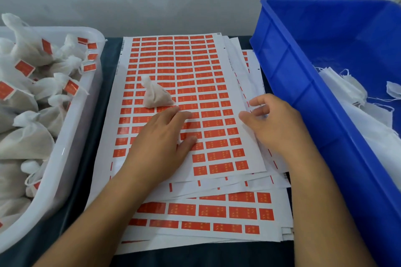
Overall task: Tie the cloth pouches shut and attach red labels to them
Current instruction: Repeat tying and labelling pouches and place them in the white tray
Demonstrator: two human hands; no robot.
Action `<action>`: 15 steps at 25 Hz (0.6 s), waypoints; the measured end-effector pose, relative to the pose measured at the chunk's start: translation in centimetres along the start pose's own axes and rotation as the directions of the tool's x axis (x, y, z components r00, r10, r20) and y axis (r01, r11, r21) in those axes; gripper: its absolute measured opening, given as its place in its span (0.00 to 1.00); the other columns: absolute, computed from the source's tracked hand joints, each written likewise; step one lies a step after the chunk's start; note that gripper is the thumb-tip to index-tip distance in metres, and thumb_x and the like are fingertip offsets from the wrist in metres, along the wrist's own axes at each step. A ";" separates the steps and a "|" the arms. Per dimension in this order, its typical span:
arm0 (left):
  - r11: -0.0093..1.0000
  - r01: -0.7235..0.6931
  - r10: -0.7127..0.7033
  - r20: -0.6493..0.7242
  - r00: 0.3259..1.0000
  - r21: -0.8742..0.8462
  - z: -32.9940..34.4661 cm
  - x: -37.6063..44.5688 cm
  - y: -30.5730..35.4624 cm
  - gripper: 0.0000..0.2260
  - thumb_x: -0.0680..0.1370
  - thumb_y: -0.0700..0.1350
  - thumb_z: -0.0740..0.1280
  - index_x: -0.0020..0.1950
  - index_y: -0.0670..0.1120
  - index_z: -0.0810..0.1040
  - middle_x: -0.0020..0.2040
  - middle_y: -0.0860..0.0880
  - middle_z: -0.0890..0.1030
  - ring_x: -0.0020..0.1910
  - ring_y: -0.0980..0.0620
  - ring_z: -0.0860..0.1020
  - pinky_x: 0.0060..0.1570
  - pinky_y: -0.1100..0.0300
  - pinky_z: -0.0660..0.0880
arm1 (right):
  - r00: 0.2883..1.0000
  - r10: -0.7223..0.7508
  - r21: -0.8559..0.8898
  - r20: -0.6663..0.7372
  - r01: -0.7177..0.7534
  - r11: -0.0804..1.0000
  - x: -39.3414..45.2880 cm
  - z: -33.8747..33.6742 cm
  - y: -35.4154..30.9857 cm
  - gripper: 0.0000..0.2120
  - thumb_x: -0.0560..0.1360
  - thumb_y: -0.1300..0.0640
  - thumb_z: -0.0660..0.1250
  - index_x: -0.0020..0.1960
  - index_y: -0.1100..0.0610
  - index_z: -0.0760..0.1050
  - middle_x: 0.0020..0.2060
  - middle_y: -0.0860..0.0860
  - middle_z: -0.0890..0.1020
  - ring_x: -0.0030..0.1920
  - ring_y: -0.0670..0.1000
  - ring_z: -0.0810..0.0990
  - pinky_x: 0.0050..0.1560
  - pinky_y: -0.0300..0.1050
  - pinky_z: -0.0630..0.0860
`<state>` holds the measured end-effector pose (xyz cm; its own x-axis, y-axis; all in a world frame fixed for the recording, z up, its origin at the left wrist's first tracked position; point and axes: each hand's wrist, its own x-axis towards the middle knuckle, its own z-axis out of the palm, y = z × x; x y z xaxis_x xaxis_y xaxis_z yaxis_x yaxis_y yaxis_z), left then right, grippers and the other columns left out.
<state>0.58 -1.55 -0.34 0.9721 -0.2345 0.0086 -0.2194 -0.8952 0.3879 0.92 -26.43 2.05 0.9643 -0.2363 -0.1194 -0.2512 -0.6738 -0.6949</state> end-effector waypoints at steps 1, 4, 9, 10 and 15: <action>1.000 0.003 -0.003 -0.005 1.000 0.006 0.1 0.0 0.0 0.27 0.79 0.66 0.61 0.77 0.62 0.63 0.79 0.58 0.65 0.77 0.51 0.67 0.71 0.46 0.68 | 1.000 0.015 0.024 0.012 -0.016 1.000 0.0 -0.3 0.0 0.16 0.78 0.41 0.71 0.61 0.43 0.71 0.49 0.39 0.80 0.42 0.39 0.78 0.34 0.36 0.70; 1.000 0.018 -0.017 -0.033 0.999 0.019 0.1 0.1 0.0 0.26 0.79 0.65 0.59 0.77 0.60 0.64 0.79 0.57 0.66 0.77 0.50 0.67 0.72 0.46 0.68 | 0.997 0.048 0.146 0.068 -0.058 0.988 -0.3 -0.8 -0.3 0.15 0.79 0.42 0.68 0.61 0.47 0.76 0.47 0.40 0.84 0.44 0.43 0.84 0.38 0.41 0.78; 0.998 0.050 -0.055 -0.105 0.993 -0.047 -0.1 -0.1 -0.1 0.25 0.80 0.62 0.63 0.75 0.58 0.67 0.76 0.57 0.70 0.74 0.50 0.71 0.70 0.47 0.69 | 0.901 -0.043 0.275 0.431 -0.085 0.958 -1.6 -1.7 -0.9 0.12 0.78 0.42 0.68 0.54 0.48 0.83 0.46 0.42 0.88 0.46 0.47 0.88 0.39 0.38 0.81; 0.997 0.041 -0.051 -0.135 0.990 -0.072 -0.2 -0.1 0.1 0.24 0.80 0.61 0.64 0.74 0.58 0.69 0.75 0.57 0.72 0.72 0.50 0.73 0.69 0.48 0.71 | 0.879 -0.081 0.306 0.470 -0.077 0.949 -1.7 -1.9 -0.9 0.11 0.78 0.44 0.69 0.57 0.47 0.81 0.48 0.43 0.88 0.47 0.49 0.88 0.40 0.38 0.82; 0.918 -0.231 0.149 -0.260 0.954 -0.322 -1.4 -1.3 2.4 0.19 0.79 0.67 0.59 0.64 0.61 0.77 0.61 0.64 0.78 0.55 0.61 0.79 0.51 0.60 0.81 | 0.845 -0.257 0.564 0.469 -0.063 0.823 -2.3 -2.1 -1.5 0.20 0.73 0.50 0.72 0.64 0.50 0.78 0.55 0.50 0.87 0.55 0.54 0.87 0.46 0.41 0.84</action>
<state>-1.06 -2.85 1.83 0.9163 -0.2590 0.3053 -0.3994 -0.6457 0.6509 -1.08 -26.40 4.88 0.9185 0.3021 -0.2552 -0.2202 -0.1452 -0.9646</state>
